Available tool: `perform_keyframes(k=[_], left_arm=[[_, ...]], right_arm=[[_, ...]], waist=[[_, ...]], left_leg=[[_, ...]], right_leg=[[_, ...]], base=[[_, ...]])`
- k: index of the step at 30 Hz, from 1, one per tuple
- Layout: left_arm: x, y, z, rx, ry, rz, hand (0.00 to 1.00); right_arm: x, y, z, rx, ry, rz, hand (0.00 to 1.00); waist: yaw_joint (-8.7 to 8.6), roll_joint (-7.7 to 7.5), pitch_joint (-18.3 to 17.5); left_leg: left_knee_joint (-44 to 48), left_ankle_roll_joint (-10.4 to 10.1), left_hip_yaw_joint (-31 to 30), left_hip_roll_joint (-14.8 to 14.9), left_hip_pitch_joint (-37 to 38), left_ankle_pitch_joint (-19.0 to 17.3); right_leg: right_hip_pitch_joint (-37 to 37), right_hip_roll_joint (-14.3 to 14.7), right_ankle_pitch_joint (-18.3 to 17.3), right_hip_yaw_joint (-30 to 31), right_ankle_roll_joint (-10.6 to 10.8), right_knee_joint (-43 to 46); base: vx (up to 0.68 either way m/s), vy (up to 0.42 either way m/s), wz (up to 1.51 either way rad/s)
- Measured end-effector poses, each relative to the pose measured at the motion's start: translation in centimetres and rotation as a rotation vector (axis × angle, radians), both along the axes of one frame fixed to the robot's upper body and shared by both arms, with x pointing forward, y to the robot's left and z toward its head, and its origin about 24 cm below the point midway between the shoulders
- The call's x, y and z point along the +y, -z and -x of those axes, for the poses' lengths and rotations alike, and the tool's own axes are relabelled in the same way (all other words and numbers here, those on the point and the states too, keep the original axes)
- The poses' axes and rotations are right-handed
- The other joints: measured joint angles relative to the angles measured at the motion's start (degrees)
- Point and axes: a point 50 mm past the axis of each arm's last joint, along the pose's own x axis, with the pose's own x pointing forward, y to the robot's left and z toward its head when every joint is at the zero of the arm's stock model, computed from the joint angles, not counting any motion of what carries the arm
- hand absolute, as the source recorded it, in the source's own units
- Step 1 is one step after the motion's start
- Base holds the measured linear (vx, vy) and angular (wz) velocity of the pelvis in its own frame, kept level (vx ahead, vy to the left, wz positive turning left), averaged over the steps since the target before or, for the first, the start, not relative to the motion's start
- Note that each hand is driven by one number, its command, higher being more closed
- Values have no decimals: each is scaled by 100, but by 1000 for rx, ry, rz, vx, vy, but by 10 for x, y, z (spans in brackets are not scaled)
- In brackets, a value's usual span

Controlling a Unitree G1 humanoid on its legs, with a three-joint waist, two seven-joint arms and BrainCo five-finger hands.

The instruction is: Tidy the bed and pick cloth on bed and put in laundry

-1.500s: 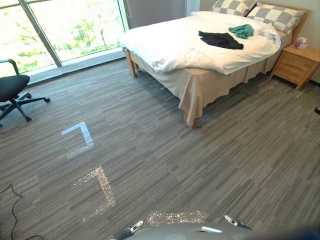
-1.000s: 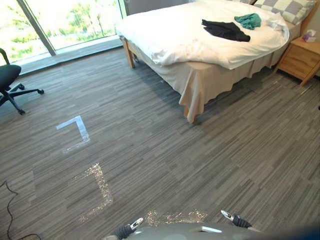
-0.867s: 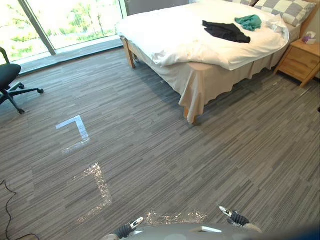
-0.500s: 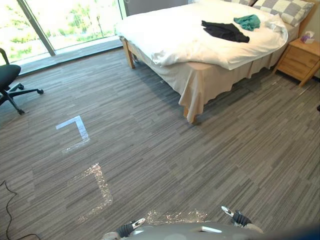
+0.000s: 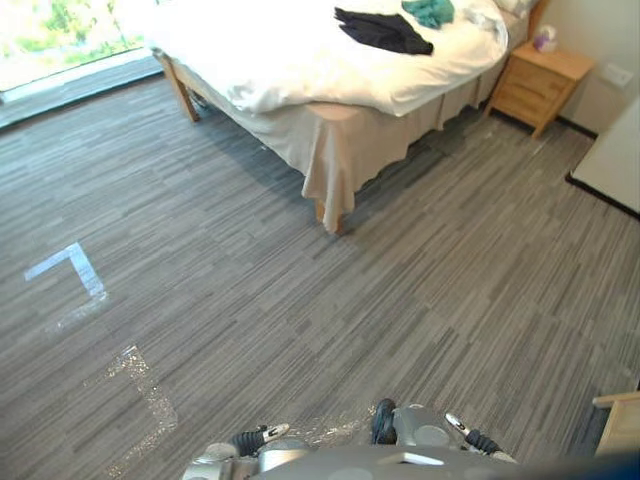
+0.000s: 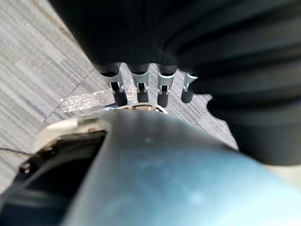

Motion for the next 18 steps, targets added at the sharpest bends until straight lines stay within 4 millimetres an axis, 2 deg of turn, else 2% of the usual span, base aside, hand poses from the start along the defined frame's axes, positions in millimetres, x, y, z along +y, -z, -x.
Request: perform_keyframes(k=[2, 3, 5, 6, 7, 8, 10, 12, 14, 15, 16, 17, 18], left_arm=[[-1, 1, 2, 3, -19, -3, 0], [-2, 2, 5, 6, -26, -11, 0], [3, 0, 1, -43, -65, -34, 0], [4, -3, -6, -100, -114, -19, 0], [2, -4, -6, -130, -143, -4, 0], [0, -5, -11, -169, -175, 13, 0], [-7, -7, -18, -211, -203, 52, 0], [-12, -8, -22, -251, -235, 98, 0], [-14, -8, -21, -257, -250, 136, 0], [-13, -8, -21, -257, -248, 140, 0], [-13, -8, -21, -261, -244, 149, 0], [-15, -8, -17, -255, -248, 152, 0], [-10, -8, -18, -258, -254, 141, 0]], right_arm=[[-2, 0, 6, 6, -9, 12, 0], [-5, -1, 6, 7, -21, 22, 0], [-12, -1, 7, 26, -78, 49, 0], [-13, -1, 6, 34, -131, 58, 0], [-17, -2, 4, 41, -186, 78, 0], [-20, -3, -2, 46, -246, 94, 0], [-22, -4, -12, 47, -326, 114, 0], [-21, -7, -27, 21, -347, 120, 0], [-14, -9, -42, -27, -354, 115, 0], [-12, -9, -45, -41, -354, 114, 0], [-8, -10, -47, -63, -353, 114, 0], [-6, -10, -46, -69, -350, 111, 0], [0, -8, -46, -69, -352, 94, 0]], waist=[[-31, 57, -124], [-24, 133, -224], [-27, 190, -306], [-29, 306, -339], [24, 360, -324], [46, 445, -306], [76, 439, -294], [215, 454, -273], [289, 384, -216], [319, 363, -196], [392, 325, -178], [400, 371, -179], [403, 289, -160]], left_leg=[[91, 61, 117, 153, -12, -194], [301, 253, 215, 314, -92, -365], [1910, 265, 89, 676, -804, -323], [3180, 500, -319, 957, -1410, 1], [4159, 483, -704, 1072, -1886, 176], [5108, 394, -1039, 991, -2277, 51], [5585, 362, -1295, 587, -2687, -172], [5221, 451, -1225, 144, -3107, -402], [4010, 489, -1018, -266, -3310, -466], [3538, 520, -971, -380, -3333, -418], [2300, 496, -906, -584, -3292, 62], [1333, 733, -842, -637, -3094, 1262], [1176, 998, -762, -794, -2914, 1224]], right_leg=[[-130, 72, -319, -58, -7, 233], [-170, 163, -483, -137, -71, 261], [-88, 367, -535, -110, -152, 30], [142, 578, -460, -48, -201, -297], [409, 753, -352, 86, -418, -576], [705, 854, -323, 265, -556, -796], [1156, 866, -243, 529, -521, -1117], [1552, 851, -181, 907, -496, -1472], [1882, 686, -163, 1117, -457, -1640], [1972, 621, -179, 1152, -423, -1667], [2131, 482, -284, 1156, -236, -1695], [2354, 464, -410, 1196, -4, -1825], [2480, 336, -419, 1211, 68, -1894]], base=[[145, -198, -25], [251, -158, -29], [268, -171, -29], [315, -178, -34], [435, -157, -58], [486, -64, -66], [455, -3, -76], [410, 90, -104], [484, 174, -96], [480, 192, -88], [488, 217, -69], [475, 210, -53], [426, 188, -12]])
